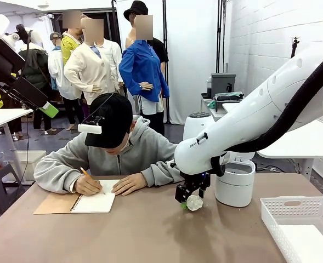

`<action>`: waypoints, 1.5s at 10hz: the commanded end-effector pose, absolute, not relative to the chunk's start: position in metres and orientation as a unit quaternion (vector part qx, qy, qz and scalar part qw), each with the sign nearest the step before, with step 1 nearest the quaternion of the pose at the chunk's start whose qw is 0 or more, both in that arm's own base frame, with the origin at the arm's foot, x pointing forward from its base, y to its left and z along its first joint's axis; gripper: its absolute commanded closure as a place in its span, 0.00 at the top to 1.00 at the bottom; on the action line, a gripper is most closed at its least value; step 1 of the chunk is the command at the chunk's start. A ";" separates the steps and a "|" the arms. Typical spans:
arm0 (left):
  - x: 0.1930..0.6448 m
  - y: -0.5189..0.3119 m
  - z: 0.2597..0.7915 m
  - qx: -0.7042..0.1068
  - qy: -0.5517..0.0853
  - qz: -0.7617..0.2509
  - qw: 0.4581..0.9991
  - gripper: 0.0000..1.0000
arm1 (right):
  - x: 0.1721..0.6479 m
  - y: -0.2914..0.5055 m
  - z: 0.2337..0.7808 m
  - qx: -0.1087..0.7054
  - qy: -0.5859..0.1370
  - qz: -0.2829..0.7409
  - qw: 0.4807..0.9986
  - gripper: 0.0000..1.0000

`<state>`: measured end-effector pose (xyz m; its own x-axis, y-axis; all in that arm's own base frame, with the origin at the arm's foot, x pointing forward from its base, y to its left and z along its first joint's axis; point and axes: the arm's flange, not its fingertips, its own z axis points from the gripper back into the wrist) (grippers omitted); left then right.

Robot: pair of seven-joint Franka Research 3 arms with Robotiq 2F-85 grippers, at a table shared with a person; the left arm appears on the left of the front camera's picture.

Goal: Sort the paper based on its condition.
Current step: If a person hands you a paper, place it in the Organizing basket , and if it's crumpled, put it in the Trash can.

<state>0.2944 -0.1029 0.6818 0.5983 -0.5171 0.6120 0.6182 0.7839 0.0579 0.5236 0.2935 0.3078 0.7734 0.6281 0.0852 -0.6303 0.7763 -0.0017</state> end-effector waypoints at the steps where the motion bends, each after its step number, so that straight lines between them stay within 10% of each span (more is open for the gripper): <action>1: 0.294 -0.103 0.682 -0.080 -0.315 -0.319 0.890 1.00 | 0.524 0.294 0.308 0.013 -0.040 0.334 0.942 1.00; 3: 0.294 -0.103 0.682 -0.080 -0.315 -0.319 0.890 1.00 | 0.523 0.293 0.308 0.010 -0.046 0.312 0.949 0.60; 15: 0.294 -0.103 0.682 -0.080 -0.315 -0.319 0.890 1.00 | 0.488 0.277 0.408 0.039 -0.021 0.258 0.965 0.60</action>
<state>0.2945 -0.1029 0.6818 0.5984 -0.5171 0.6120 0.6182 0.7839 0.0578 0.4940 0.2857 0.4003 0.8605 0.5079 0.0411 -0.5095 0.8584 0.0602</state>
